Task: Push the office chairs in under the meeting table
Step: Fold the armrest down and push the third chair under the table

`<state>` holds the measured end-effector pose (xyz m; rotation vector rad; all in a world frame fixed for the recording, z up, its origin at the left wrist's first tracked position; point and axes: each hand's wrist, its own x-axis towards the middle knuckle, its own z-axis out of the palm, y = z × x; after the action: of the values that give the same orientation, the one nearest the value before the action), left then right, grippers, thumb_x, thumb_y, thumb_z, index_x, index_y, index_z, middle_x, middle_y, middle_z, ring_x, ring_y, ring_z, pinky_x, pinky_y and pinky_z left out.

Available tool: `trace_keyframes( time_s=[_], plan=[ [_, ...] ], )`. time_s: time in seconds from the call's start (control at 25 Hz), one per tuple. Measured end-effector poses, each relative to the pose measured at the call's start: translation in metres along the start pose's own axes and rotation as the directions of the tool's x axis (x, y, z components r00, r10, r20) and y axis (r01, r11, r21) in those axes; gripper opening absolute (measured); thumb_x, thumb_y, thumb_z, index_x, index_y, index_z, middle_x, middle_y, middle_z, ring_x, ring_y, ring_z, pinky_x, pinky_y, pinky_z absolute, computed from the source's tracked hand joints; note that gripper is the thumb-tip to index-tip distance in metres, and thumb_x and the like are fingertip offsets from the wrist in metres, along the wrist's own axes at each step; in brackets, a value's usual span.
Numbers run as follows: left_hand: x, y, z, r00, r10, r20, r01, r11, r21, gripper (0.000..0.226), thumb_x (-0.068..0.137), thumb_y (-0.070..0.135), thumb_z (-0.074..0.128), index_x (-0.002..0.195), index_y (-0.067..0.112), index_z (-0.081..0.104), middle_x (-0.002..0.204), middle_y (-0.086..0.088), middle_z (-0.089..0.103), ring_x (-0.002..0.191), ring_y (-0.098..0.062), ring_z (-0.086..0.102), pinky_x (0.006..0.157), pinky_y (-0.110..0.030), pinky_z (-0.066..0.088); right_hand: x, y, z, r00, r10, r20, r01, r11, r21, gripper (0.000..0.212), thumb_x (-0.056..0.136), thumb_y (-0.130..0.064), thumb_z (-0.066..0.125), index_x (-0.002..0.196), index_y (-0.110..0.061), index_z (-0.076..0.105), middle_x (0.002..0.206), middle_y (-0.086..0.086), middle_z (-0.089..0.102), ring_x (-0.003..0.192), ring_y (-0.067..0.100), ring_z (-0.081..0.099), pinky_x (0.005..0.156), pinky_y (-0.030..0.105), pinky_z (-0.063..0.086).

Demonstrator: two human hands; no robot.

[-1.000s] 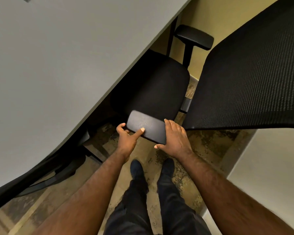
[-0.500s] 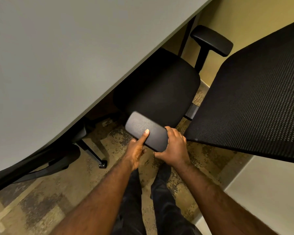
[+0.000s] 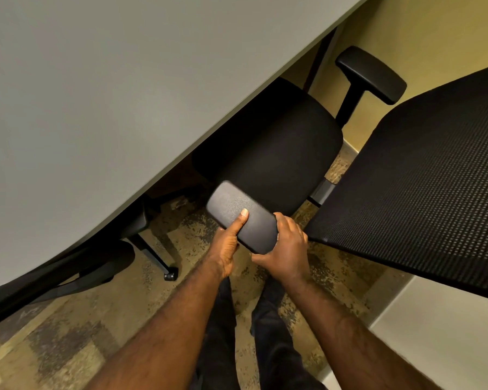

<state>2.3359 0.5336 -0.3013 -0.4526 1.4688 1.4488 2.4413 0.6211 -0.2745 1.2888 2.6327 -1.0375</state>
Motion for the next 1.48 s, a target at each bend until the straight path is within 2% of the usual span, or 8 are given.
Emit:
trace_keyframes(
  time_s=[0.48, 0.76, 0.92, 1.0, 1.08, 1.16, 1.28, 1.48],
  plan=[
    [0.053, -0.031, -0.013, 1.0, -0.016, -0.019, 0.017, 0.995, 0.094, 0.05, 0.062, 0.052, 0.078, 0.1, 0.024, 0.063, 0.085, 0.017, 0.074, 0.083, -0.002, 0.068, 0.068, -0.023, 0.047, 0.017, 0.033, 0.052, 0.998, 0.065, 0.014, -0.066, 0.997, 0.027, 0.105, 0.046, -0.032, 0.091, 0.136, -0.011, 0.042, 0.132, 0.008, 0.052, 0.125, 0.025, 0.045, 0.11, 0.046, 0.03],
    [0.069, -0.047, -0.016, 1.0, -0.012, 0.012, 0.011, 0.993, 0.115, 0.045, 0.066, 0.051, 0.074, 0.1, 0.024, 0.062, 0.081, 0.023, 0.073, 0.071, 0.008, 0.065, 0.056, -0.014, 0.049, 0.02, 0.05, 0.071, 0.997, 0.073, 0.0, -0.073, 0.997, 0.018, 0.105, 0.047, -0.032, 0.09, 0.137, -0.01, 0.041, 0.133, 0.009, 0.052, 0.126, 0.026, 0.044, 0.111, 0.045, 0.028],
    [0.064, -0.048, -0.017, 1.0, 0.011, -0.023, -0.008, 0.99, 0.139, 0.036, 0.076, 0.051, 0.071, 0.099, 0.027, 0.057, 0.076, 0.023, 0.072, 0.069, 0.01, 0.063, 0.047, -0.009, 0.046, 0.02, 0.047, 0.07, 0.998, 0.045, 0.037, -0.044, 0.999, -0.018, 0.115, 0.051, -0.048, 0.089, 0.144, -0.011, 0.032, 0.145, 0.009, 0.044, 0.136, 0.023, 0.034, 0.116, 0.043, 0.022],
    [0.053, -0.042, -0.019, 1.0, -0.006, -0.017, 0.009, 0.986, 0.165, 0.04, 0.073, 0.056, 0.069, 0.1, 0.029, 0.057, 0.087, 0.017, 0.071, 0.073, 0.007, 0.063, 0.054, -0.013, 0.046, 0.016, 0.043, 0.063, 0.995, 0.026, 0.097, -0.021, 0.998, -0.057, 0.122, 0.057, -0.061, 0.082, 0.149, -0.01, 0.02, 0.154, 0.008, 0.031, 0.143, 0.022, 0.02, 0.119, 0.04, 0.014],
    [0.037, -0.032, -0.023, 1.0, -0.022, 0.011, 0.019, 0.978, 0.207, 0.054, 0.074, 0.058, 0.067, 0.118, 0.029, 0.054, 0.109, 0.016, 0.063, 0.084, 0.006, 0.061, 0.066, -0.017, 0.042, 0.008, 0.034, 0.05, 0.995, 0.001, 0.104, 0.006, 0.998, -0.065, 0.121, 0.062, -0.068, 0.074, 0.151, -0.01, 0.014, 0.157, 0.007, 0.023, 0.146, 0.021, 0.012, 0.119, 0.039, 0.009],
    [0.02, -0.022, -0.03, 1.0, -0.006, 0.001, 0.006, 0.957, 0.291, 0.074, 0.081, 0.055, 0.066, 0.142, 0.023, 0.038, 0.128, 0.008, 0.054, 0.105, -0.005, 0.053, 0.082, -0.025, 0.038, -0.002, 0.021, 0.033, 0.997, -0.042, 0.068, 0.044, 0.998, -0.036, 0.113, 0.069, -0.069, 0.067, 0.151, -0.011, 0.016, 0.157, 0.007, 0.024, 0.146, 0.02, 0.012, 0.119, 0.038, 0.008],
    [-0.012, -0.003, -0.037, 0.997, 0.07, -0.017, -0.056, 0.905, 0.421, 0.079, 0.086, 0.045, 0.067, 0.149, 0.021, 0.026, 0.149, -0.004, 0.038, 0.127, -0.019, 0.041, 0.099, -0.033, 0.036, -0.016, -0.004, -0.006, 0.996, -0.093, -0.002, 0.093, 0.995, 0.016, 0.097, 0.078, -0.061, 0.066, 0.15, -0.014, 0.022, 0.154, 0.008, 0.031, 0.144, 0.02, 0.018, 0.119, 0.041, 0.015],
    [-0.075, 0.046, -0.037, 0.968, 0.219, 0.121, -0.249, 0.798, 0.549, 0.063, 0.09, 0.035, 0.065, 0.143, 0.018, 0.038, 0.143, -0.004, 0.044, 0.126, -0.018, 0.045, 0.106, -0.04, 0.041, -0.043, -0.057, -0.101, 0.939, -0.25, -0.235, 0.267, 0.963, 0.046, 0.073, 0.086, -0.038, 0.069, 0.145, -0.01, 0.036, 0.146, 0.008, 0.044, 0.139, 0.014, 0.027, 0.118, 0.037, 0.019]
  ],
)
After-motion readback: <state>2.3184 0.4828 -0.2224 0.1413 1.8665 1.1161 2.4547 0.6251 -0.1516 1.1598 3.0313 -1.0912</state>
